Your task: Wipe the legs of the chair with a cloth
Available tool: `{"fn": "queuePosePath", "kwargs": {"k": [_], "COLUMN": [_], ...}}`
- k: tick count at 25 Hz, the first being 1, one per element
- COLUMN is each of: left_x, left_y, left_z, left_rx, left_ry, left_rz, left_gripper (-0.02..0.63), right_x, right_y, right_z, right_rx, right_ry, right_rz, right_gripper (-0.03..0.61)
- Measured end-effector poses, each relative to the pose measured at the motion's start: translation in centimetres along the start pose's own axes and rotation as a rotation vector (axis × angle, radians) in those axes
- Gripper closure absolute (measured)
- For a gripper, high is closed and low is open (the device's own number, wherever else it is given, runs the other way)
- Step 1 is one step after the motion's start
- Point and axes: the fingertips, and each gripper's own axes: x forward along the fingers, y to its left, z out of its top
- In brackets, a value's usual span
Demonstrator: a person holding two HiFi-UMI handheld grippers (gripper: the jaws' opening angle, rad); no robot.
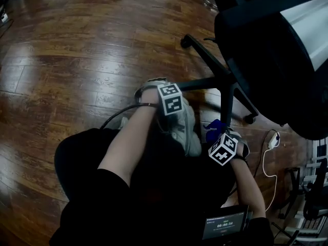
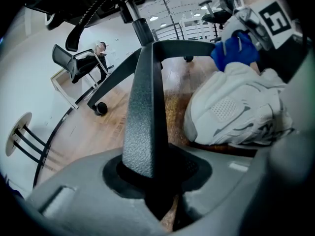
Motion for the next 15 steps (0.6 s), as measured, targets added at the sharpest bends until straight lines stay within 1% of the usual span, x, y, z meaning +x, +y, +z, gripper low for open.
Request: {"fn": "queuePosePath", "kwargs": {"k": [2, 4, 6, 10, 13, 15], "left_x": [-0.1, -0.2, -0.3, -0.4, -0.4, -0.4], "left_y": [-0.1, -0.2, -0.4, -0.3, -0.4, -0.5], "left_z": [-0.1, -0.1, -0.1, -0.2, -0.1, -0.1], "left_rx": [-0.002, 0.004, 0.008, 0.014, 0.012, 0.016], "left_ry": [0.006, 0.011, 0.015, 0.021, 0.021, 0.022], "left_rz": [-0.005, -0.011, -0.016, -0.023, -0.024, -0.029], "left_gripper": [0.488, 0.488, 0.489, 0.489, 0.489, 0.489], "right_x": [-0.3, -0.3, -0.2, 0.6, 1.4, 1.9], "right_y": [2.6, 3.0, 2.2, -1.6, -6.2, -9.6], "right_z": [-0.9, -1.2, -1.0, 0.4, 1.9, 3.0], "right_rx": [-0.018, -0.008, 0.021, 0.056, 0.073, 0.075], "right_ry": [0.025, 0.023, 0.011, -0.012, -0.02, -0.03], "right_rz": [0.062, 0.069, 0.062, 0.005, -0.049, -0.105], "right_gripper": [0.505, 0.505, 0.505, 0.505, 0.505, 0.505]}}
